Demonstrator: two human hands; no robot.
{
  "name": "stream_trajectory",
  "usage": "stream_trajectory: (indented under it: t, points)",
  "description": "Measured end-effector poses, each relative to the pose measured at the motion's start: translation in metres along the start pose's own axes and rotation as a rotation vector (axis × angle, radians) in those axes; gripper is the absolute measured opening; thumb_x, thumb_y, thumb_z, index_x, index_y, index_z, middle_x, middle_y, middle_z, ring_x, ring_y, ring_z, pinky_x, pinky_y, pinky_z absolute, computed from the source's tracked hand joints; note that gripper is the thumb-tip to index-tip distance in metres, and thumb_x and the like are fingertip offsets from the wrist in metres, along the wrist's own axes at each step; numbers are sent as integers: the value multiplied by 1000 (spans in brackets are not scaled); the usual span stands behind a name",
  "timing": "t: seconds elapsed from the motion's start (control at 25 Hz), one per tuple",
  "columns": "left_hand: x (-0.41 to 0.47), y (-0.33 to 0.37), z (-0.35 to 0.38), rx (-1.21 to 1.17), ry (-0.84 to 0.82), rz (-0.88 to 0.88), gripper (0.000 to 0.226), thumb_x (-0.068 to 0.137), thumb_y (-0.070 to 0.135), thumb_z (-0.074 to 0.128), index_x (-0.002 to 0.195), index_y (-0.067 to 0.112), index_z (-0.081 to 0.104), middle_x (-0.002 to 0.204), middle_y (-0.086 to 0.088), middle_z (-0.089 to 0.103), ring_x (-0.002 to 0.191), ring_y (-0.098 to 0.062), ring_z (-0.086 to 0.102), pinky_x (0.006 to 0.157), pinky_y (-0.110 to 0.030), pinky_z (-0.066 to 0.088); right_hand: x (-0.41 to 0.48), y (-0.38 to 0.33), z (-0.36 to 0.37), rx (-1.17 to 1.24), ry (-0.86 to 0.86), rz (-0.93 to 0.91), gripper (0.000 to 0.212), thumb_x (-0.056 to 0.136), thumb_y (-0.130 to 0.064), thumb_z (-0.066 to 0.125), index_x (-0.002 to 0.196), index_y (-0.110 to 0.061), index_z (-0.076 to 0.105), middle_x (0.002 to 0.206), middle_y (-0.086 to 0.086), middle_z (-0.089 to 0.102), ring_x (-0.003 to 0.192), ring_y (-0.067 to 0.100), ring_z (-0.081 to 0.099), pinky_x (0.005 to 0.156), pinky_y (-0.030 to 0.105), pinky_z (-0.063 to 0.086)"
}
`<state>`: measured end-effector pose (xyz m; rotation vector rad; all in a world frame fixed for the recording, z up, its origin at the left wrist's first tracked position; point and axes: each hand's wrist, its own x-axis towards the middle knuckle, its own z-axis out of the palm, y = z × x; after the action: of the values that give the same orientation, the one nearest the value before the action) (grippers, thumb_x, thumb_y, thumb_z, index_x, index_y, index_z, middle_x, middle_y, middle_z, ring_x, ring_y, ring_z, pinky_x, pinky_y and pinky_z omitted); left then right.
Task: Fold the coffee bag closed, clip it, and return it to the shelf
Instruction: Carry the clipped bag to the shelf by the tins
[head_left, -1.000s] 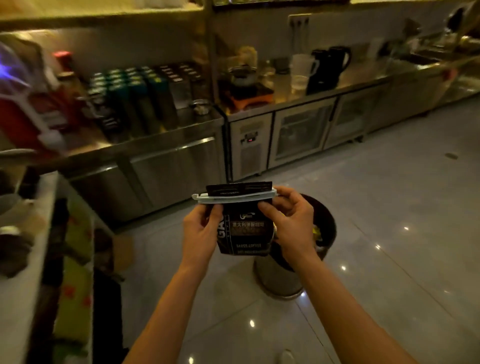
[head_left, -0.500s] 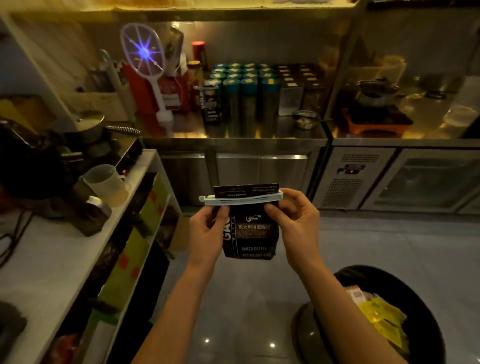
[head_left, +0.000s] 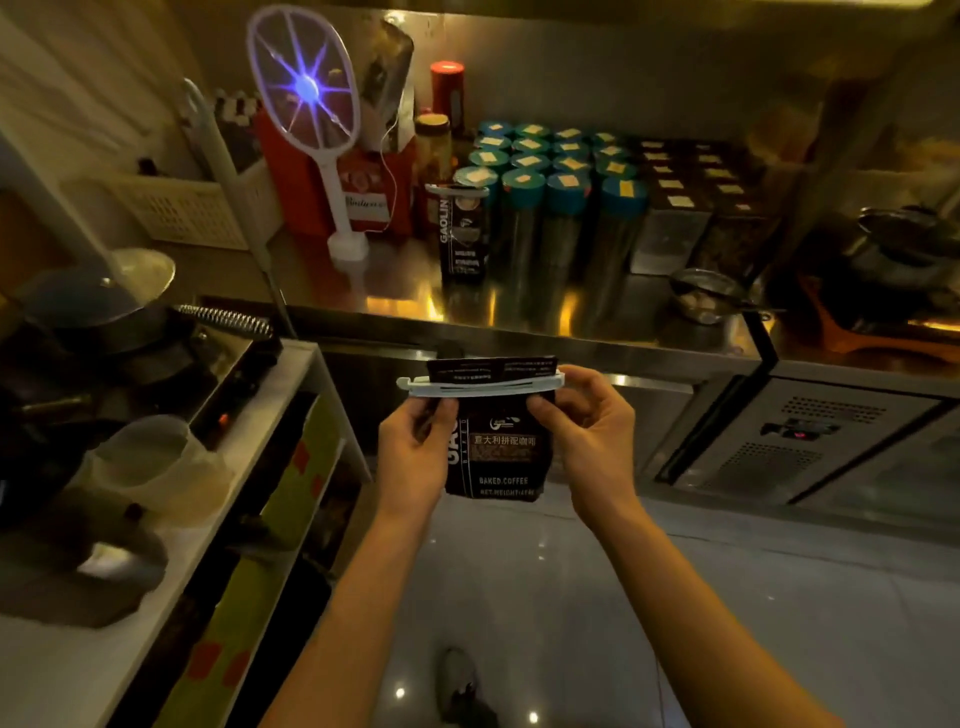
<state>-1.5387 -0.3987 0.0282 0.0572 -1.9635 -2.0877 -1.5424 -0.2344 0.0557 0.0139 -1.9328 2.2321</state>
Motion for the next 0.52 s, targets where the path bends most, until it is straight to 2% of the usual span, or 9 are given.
stream_trajectory:
  t: [0.16,0.24,0.36,0.48,0.52]
  points:
    - [112,-15,8,53,-26,-49,24,90,43,57,109,33,67,105,7,74,101,-5,69,80,-22,57,102,20,28,-8,13,29,27,85,-3,71,101,-24,65,86,4,77,88,18,75,73,27,60]
    - [159,-31,13,94,-21,-73,25,87,48,57,107,38,67,105,11,74,101,-2,68,79,-20,56,150,33,37,-14,15,42,27,84,-3,71,100,-24,66,86,5,77,87,19,75,72,27,60]
    - [238,-67,25,127,3,-148,35,86,52,58,111,31,68,108,5,74,104,-10,69,84,-30,56,231,69,47,-24,22,78,27,84,-3,72,100,-24,66,87,9,76,88,22,74,74,32,61]
    - [306,-101,45,105,31,-177,12,94,33,60,102,33,69,96,12,77,97,-6,71,75,-18,56,307,108,49,-30,-1,124,27,84,-2,70,101,-22,65,91,9,75,91,19,74,75,31,61]
    - [325,-106,51,110,36,-189,12,95,29,60,100,35,69,94,13,77,95,-5,71,74,-18,55,330,116,50,-47,-8,148,27,85,-2,70,102,-22,64,92,7,75,91,16,74,75,29,60]
